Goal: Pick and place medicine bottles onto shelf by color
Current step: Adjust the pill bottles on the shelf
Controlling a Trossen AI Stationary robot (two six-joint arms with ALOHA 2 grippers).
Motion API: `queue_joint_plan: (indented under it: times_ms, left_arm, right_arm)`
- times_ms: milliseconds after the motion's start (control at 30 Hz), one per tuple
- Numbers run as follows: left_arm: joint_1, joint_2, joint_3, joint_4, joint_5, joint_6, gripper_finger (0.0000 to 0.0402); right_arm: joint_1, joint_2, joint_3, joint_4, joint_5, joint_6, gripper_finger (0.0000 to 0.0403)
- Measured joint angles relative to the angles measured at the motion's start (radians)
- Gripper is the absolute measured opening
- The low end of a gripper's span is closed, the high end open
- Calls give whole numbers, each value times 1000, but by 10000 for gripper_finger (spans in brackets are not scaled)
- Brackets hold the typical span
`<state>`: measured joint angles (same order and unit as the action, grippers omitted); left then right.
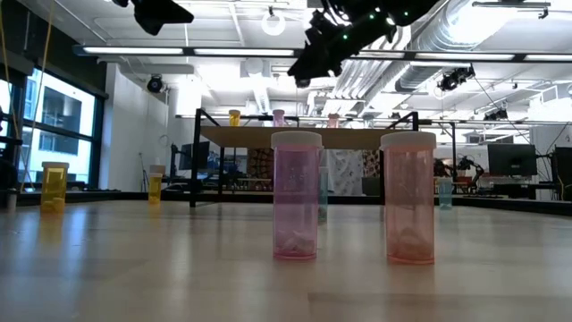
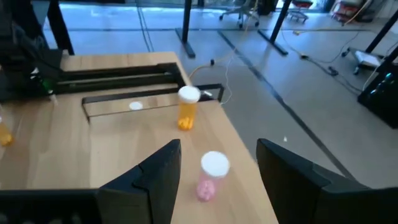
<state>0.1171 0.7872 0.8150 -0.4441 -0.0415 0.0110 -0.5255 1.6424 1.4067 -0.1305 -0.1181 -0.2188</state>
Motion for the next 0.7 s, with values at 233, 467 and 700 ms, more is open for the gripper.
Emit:
queue_joint_plan:
  times_ms: [233,467,700]
  left_arm:
    - [0,0,0,0,-18,9,236]
    - [0,0,0,0,-46,8,236]
    - [0,0,0,0,-49,1,236]
  right_arm:
    - [-20,1,84,-15,-2,0,202]
    - [-28,18,131,-144,-3,30,202]
    - [-6,113,130,-141,-6,35,202]
